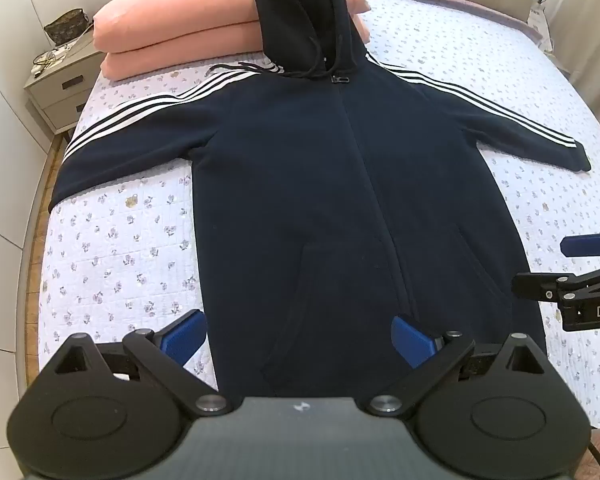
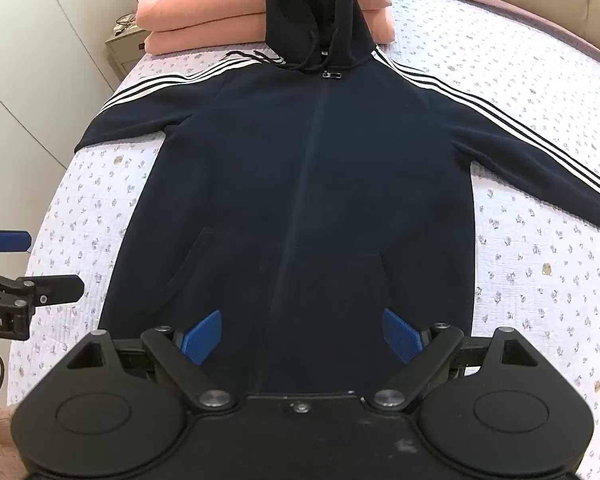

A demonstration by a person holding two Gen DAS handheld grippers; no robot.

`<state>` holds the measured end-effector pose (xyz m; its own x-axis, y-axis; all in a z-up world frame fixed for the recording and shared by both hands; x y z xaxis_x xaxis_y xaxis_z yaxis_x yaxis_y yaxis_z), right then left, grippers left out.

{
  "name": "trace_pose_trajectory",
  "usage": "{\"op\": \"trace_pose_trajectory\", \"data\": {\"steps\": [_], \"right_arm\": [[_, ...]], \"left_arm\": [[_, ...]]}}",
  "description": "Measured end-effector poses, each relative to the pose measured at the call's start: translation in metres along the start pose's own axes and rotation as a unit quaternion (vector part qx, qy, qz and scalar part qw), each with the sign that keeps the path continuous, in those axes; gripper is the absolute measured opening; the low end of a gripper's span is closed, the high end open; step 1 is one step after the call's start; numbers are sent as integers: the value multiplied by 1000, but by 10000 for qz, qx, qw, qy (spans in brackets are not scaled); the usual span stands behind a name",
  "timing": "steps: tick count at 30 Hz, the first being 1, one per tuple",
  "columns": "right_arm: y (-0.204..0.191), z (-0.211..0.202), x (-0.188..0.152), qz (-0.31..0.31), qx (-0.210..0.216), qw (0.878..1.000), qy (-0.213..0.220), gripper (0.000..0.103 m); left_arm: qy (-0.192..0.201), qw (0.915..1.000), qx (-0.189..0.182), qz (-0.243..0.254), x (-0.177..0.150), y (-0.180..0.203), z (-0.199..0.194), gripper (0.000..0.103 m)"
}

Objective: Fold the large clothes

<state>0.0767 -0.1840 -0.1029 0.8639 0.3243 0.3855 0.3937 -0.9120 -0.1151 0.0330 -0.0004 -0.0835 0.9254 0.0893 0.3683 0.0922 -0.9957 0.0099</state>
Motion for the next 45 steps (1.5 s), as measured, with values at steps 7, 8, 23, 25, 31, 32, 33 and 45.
{"op": "trace_pose_trajectory", "data": {"steps": [7,8,23,25,31,32,33,45], "right_arm": [[-2,-1,0,-27,3,10000,50,103],[-2,-3,0,-30,1,10000,55,103],[-6,-5,1,-121,-143,9998,41,103],[-5,-5,0,-140,-132,9998,51,103],[-4,-4,-1,-120,-139,9998,82,103],[-4,-4,-1,-119,-137,9998,85,103],[-4,-5,-1,-121,-135,9998,85,103],[-4,-6,-1,-123,-123,9998,97,103]], "left_arm": [[5,10000,-33,-41,-2,-3,-4,100],[-6,10000,-10,-12,1,-1,-1,100],[-70,10000,-56,-23,-1,0,6,100],[-78,9999,-68,-22,-1,0,7,100],[-83,9999,-75,-24,-1,0,9,100],[-86,9999,-75,-29,-1,0,9,100],[-86,9999,-77,-34,-1,0,10,100],[-88,9999,-89,-36,0,-2,9,100]]}}
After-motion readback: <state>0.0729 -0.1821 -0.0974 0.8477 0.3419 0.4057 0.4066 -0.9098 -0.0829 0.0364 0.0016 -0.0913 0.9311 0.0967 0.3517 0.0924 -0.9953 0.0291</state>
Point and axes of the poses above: each gripper's, at about its wrist camera, not at the fingertips, and z roughly the way its jaws point, y to its right, x to its top, the point moved 9 cm from there along z, roughly the way its jaws point, and after that the axes turned 2 degrees about x, right-handed, at the moved point
